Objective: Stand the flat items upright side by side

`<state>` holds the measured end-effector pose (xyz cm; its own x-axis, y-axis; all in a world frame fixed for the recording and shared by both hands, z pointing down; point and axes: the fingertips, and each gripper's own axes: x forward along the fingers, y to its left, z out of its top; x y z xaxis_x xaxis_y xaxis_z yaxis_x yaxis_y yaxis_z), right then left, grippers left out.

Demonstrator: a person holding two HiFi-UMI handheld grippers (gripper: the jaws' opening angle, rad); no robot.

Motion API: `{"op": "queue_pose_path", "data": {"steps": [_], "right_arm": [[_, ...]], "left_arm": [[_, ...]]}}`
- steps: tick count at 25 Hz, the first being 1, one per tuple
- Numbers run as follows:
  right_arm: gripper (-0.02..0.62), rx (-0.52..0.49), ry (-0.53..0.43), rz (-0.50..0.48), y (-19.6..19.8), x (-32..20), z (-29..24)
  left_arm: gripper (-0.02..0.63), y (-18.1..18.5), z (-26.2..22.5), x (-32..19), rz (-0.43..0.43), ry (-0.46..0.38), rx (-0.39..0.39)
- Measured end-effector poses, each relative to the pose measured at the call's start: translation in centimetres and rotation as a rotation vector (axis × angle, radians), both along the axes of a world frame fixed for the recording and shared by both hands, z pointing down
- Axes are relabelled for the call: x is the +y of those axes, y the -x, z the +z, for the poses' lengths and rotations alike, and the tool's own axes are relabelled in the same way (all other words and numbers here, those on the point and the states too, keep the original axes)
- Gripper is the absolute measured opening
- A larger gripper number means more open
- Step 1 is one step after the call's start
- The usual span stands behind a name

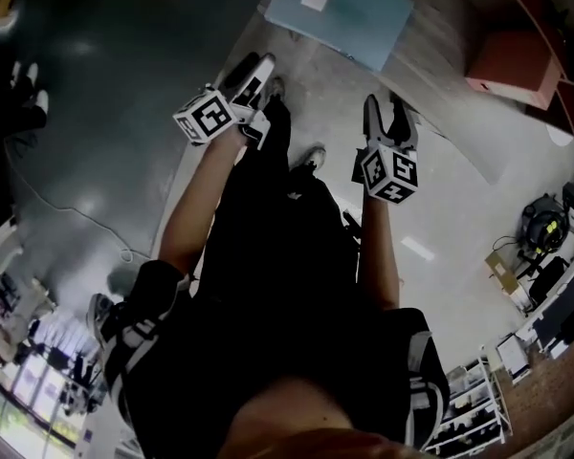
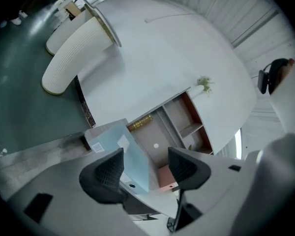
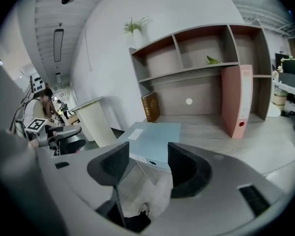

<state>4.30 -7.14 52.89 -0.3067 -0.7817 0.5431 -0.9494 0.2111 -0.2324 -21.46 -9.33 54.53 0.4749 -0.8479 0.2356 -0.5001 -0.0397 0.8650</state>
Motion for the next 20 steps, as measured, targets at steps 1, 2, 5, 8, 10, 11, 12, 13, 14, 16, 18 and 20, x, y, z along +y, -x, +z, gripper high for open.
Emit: {"op": "queue_pose_path", "data": {"steps": [1, 2, 5, 8, 10, 11, 12, 13, 14, 16, 18, 20], "right_arm": [[0.261, 0.001, 0.015, 0.009, 0.2, -1.1, 1.1], [0.262, 0.003, 0.029, 0.016, 0.5, -2.2, 2.1], [0.262, 0.002, 0.072, 0.039, 1.0, -4.8, 4.9], [0.262, 0.002, 0.103, 0.065, 1.2, -6.6, 7.1], [0.262, -0.002, 0.118, 0.083, 1.2, -7.7, 8.2], [0.262, -0.004, 0.126, 0.092, 1.2, -8.3, 8.7], [0.262, -0.005, 0.133, 0.1, 1.1, -8.7, 9.2], [0.264, -0.006, 0.141, 0.108, 0.9, -9.1, 9.7], [0.264, -0.007, 0.15, 0.115, 0.8, -9.5, 10.3], [0.27, -0.02, 0.172, 0.128, 0.4, -10.1, 11.4], [0.279, -0.053, 0.198, 0.144, 0.3, -10.6, 12.6], [0.294, -0.074, 0.221, 0.155, 0.0, -10.9, 13.6]], "left_arm": [[0.276, 0.5, 1.0, -1.2, 0.015, 0.003, -0.022], [0.276, 1.0, 1.9, -2.4, 0.031, 0.006, -0.042], [0.275, 2.0, 4.3, -5.1, 0.08, 0.02, -0.11], [0.276, 2.6, 6.3, -7.2, 0.124, 0.032, -0.172], [0.279, 2.8, 7.3, -8.5, 0.145, 0.039, -0.197], [0.281, 2.9, 7.7, -9.2, 0.155, 0.04, -0.211], [0.281, 3.0, 8.2, -9.7, 0.165, 0.041, -0.229], [0.282, 3.1, 8.7, -10.2, 0.176, 0.043, -0.247], [0.285, 3.1, 9.3, -10.6, 0.187, 0.048, -0.263], [0.287, 2.8, 10.5, -11.3, 0.217, 0.056, -0.281], [0.293, 2.4, 11.6, -11.8, 0.248, 0.064, -0.277], [0.293, 2.1, 12.5, -12.2, 0.271, 0.07, -0.272]]}}
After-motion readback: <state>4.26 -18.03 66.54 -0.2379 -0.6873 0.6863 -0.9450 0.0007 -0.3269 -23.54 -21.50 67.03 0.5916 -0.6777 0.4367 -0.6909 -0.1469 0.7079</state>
